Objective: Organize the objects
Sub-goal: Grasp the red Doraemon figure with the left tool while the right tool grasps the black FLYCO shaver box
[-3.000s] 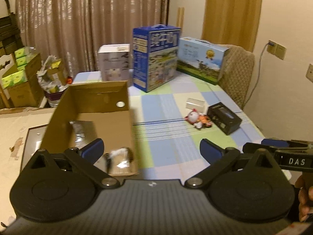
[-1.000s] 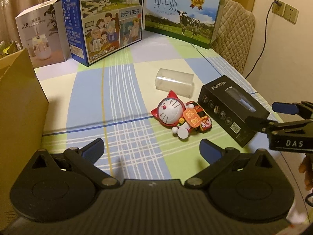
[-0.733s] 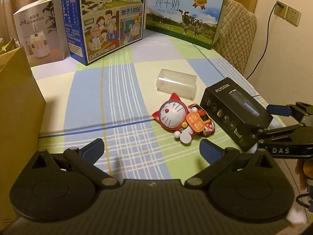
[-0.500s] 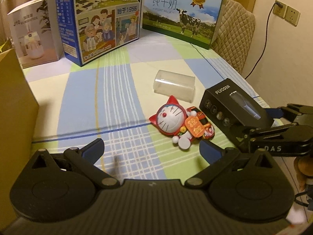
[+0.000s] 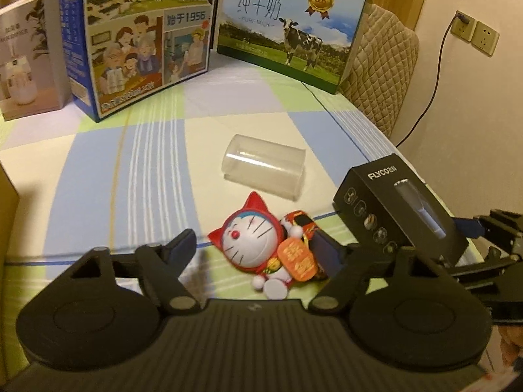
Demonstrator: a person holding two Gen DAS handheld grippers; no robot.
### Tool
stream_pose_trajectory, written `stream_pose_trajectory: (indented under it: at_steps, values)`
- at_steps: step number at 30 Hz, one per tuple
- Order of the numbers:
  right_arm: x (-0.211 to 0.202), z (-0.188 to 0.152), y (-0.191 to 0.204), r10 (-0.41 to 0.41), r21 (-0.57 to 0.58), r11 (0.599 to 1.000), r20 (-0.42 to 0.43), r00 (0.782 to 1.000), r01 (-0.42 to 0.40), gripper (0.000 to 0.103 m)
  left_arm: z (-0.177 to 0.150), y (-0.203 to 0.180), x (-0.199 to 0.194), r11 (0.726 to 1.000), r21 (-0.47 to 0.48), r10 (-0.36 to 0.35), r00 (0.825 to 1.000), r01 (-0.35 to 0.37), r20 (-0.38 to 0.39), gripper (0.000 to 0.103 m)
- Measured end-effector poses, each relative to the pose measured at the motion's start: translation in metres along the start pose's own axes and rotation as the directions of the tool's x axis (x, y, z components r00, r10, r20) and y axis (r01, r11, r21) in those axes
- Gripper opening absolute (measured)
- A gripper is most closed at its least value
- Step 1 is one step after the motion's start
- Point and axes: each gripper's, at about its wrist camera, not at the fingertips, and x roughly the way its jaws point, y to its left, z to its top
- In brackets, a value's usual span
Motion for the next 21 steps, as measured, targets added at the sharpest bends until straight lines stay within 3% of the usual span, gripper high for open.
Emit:
stream_pose_trajectory:
  at_steps: [12, 21]
  values:
    - [-0.0021, -0.0006, 0.0058, 0.012, 0.005, 1.000, 0.004, 1.000, -0.012, 0.076, 0.0015, -0.0007, 0.0057, 1.000, 0.001, -0.031, 1.000, 0.031, -0.001, 0.059]
    - [-0.0017, 0.0000, 0.0063, 0.016, 0.011, 1.000, -0.001, 1.000, -0.016, 0.076, -0.0047, -0.0042, 0.0122, 1.000, 0.018, -0.024, 1.000, 0.024, -0.011, 0.069]
